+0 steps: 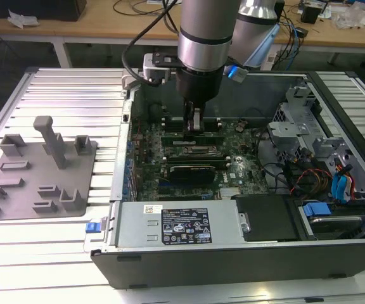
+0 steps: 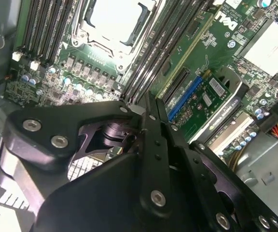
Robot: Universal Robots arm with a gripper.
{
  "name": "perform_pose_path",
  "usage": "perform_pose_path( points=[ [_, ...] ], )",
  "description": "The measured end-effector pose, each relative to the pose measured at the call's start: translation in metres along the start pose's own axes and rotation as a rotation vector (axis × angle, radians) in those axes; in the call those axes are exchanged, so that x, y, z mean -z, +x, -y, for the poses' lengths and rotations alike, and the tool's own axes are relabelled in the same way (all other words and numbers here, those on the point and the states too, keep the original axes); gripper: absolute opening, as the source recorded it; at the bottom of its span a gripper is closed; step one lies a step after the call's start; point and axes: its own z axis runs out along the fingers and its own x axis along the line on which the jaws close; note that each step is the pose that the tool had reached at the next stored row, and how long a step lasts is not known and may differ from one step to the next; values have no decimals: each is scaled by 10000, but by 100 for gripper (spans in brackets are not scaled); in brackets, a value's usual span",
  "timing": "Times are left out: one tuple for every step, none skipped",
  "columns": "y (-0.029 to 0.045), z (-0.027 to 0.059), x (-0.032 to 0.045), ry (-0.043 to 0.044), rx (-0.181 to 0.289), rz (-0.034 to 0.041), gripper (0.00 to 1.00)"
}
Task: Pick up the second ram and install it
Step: 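Insert the second ram into the second slot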
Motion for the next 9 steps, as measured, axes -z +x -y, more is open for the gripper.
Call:
perform_pose_path(
  points=[
    [1, 2, -47, 0, 0, 0, 9],
    [1, 3, -65, 1, 0, 1, 9],
    [2, 4, -85, 0, 0, 1, 9],
    [2, 6, -104, 0, -2, 1, 9],
    [2, 19, -118, 1, -1, 1, 9],
    [3, 34, -128, 1, 0, 0, 9],
    [3, 46, -136, 0, -1, 0, 9],
    [3, 55, -142, 0, 0, 1, 9],
    [3, 75, -151, -1, 0, 0, 9]
  ],
)
